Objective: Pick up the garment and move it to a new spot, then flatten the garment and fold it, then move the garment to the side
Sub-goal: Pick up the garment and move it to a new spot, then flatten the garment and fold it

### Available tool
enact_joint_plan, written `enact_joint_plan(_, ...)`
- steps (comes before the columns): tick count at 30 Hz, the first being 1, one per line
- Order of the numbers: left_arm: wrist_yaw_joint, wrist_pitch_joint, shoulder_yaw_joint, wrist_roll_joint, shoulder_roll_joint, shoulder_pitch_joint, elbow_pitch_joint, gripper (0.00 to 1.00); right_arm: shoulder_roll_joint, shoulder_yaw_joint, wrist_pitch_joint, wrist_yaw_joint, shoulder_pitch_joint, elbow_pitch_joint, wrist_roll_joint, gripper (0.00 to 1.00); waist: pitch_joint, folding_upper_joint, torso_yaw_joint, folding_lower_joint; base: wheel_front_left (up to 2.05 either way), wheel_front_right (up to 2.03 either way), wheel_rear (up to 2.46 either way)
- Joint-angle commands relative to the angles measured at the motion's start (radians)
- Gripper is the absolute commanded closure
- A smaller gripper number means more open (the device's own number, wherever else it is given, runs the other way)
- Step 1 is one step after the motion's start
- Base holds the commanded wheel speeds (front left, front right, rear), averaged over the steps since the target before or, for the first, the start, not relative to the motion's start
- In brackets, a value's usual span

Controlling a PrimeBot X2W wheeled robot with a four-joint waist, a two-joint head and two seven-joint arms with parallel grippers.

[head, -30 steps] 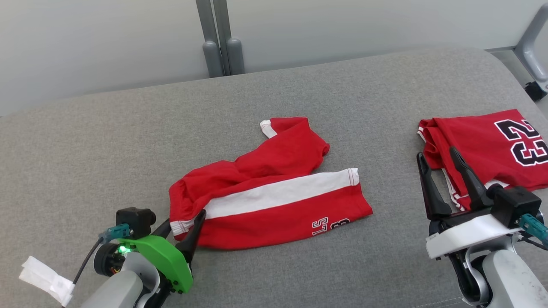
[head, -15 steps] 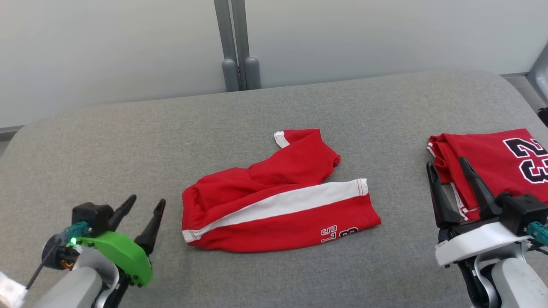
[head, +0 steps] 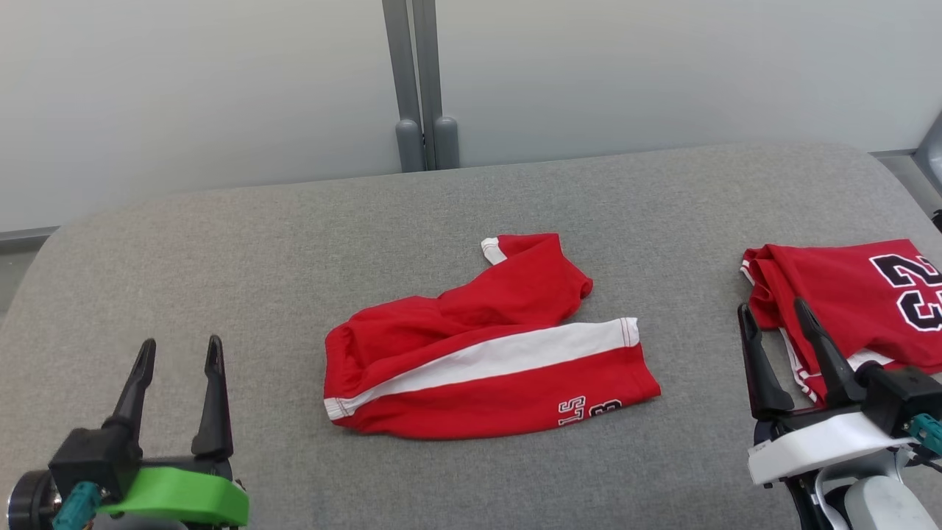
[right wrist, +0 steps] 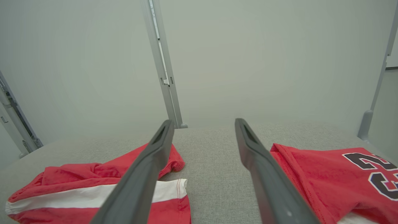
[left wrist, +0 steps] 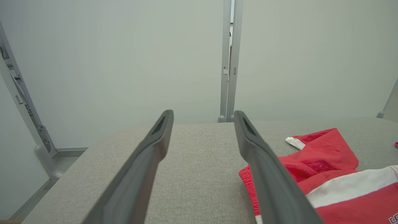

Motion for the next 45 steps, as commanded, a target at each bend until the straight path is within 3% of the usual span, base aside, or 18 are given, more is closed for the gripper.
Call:
enact_joint_plan(1, 0.004, -0.002, 0.026, 0.036, -0.025, 0.039, -0.019, 0.0, 0.002, -0.008, -0.002, 0.0, 0.018, -0.004, -0.01, 0.0, -0.004, 0.0, -0.001, 0.0, 0.0, 0.0, 0.0)
enact_joint_plan(5, -0.028, -0.002, 0.085, 0.117, -0.099, 0.124, -0.043, 0.0, 0.003, -0.024, -0.002, 0.0, 0.045, -0.008, -0.015, 0.0, -0.009, 0.0, 0.004, 0.0, 0.0, 0.0, 0.0)
enact_joint_plan(16, -0.13, -0.003, 0.174, 0.215, -0.203, 0.175, -0.015, 0.0, -0.016, -0.026, -0.002, 0.0, 0.056, -0.012, -0.01, 0.0, -0.009, 0.0, 0.008, 0.0, 0.0, 0.0, 0.0)
enact_joint_plan(35, -0.232, -0.003, 0.238, 0.277, -0.278, 0.16, 0.055, 0.0, -0.026, 0.018, -0.002, 0.0, 0.011, 0.022, 0.012, 0.0, 0.015, 0.0, 0.005, 0.0, 0.0, 0.0, 0.0)
enact_joint_plan(39, -0.275, 0.018, 0.204, 0.254, -0.286, 0.119, 0.1, 0.0, -0.027, 0.058, 0.064, 0.0, -0.044, 0.103, 0.044, 0.0, 0.032, 0.0, 0.019, 0.0, 0.0, 0.0, 0.0)
enact_joint_plan(45, -0.33, 0.168, 0.148, 0.214, -0.273, 0.045, 0.154, 0.0, -0.03, 0.109, 0.243, 0.0, -0.165, 0.205, 0.098, 0.0, 0.086, 0.0, 0.048, 0.0, 0.0, 0.0, 0.0)
